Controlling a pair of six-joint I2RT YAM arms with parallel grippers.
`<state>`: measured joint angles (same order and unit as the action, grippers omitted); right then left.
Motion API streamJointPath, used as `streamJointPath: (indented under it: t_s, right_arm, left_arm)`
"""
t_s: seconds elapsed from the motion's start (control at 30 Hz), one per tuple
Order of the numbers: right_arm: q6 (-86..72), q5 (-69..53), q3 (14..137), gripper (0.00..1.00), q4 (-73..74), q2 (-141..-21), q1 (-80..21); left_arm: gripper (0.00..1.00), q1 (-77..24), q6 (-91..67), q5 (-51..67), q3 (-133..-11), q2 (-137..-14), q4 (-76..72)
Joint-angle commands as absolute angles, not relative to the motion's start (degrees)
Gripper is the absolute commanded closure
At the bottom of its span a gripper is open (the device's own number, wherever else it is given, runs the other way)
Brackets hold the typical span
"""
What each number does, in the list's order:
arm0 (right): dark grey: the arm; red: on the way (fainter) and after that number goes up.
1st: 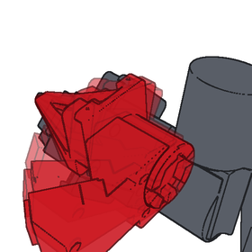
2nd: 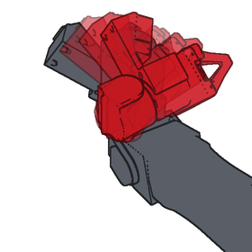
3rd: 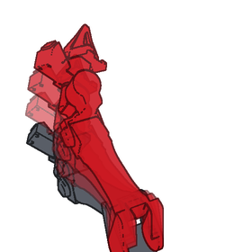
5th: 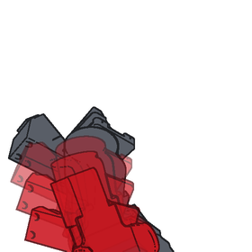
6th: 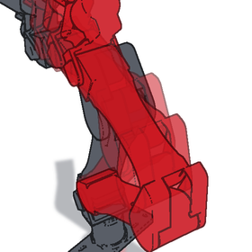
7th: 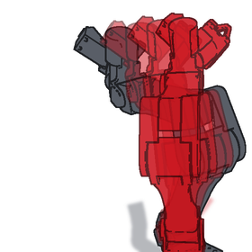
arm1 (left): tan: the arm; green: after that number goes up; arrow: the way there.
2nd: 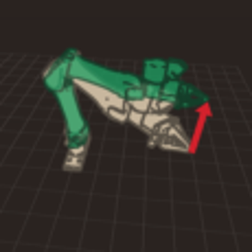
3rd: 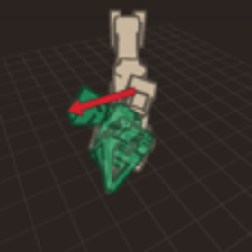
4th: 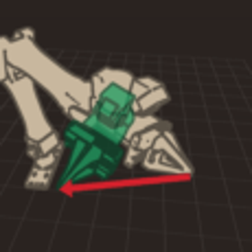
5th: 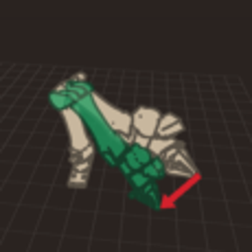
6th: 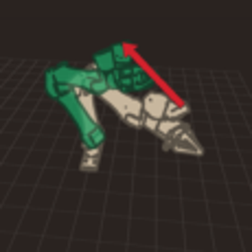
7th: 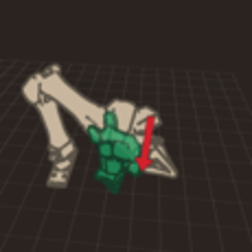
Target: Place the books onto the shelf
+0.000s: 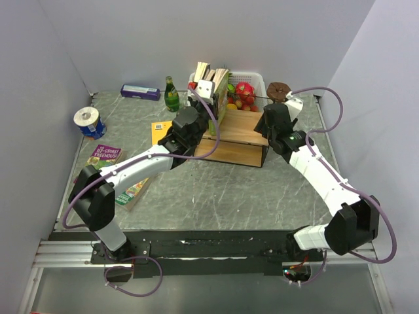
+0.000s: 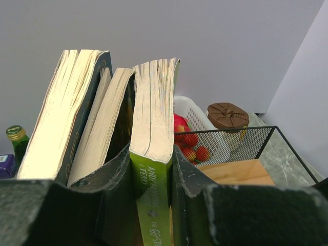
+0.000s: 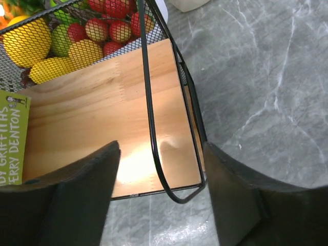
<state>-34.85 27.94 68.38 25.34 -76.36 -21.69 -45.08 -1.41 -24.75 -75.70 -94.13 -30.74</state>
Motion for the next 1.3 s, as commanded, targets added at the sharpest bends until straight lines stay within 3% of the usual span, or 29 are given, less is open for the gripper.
streamJointPath:
  t_s: [0.0, 0.37, 0.53, 0.67, 1.27]
  right_arm:
    - [-35.33, 28.92, 69.7, 0.41, 22.94, -76.2, -21.27]
    - [-35.51, 28.12, 69.08, 0.94, 22.76, -76.9, -21.27]
    - [-36.03, 27.69, 69.52, 0.96, 23.47, -77.61, -21.27]
    - [-36.04, 27.6, 69.61, 0.96, 23.55, -77.78, -21.36]
    - [-35.77, 26.89, 70.4, 0.96, 23.91, -78.4, -21.27]
  left_arm:
    - [0.96, -44.74, -3.25, -25.93, -75.32, -92.99, -38.76]
    - [0.77, -44.74, -2.99, -26.63, -74.53, -91.76, -37.53]
    - [0.57, -44.82, -1.94, -26.63, -74.53, -90.7, -36.3]
    - [0.49, -45.0, -1.15, -26.89, -74.71, -89.65, -35.77]
    - [0.41, -47.02, 1.32, -26.37, -78.48, -82.63, -33.31]
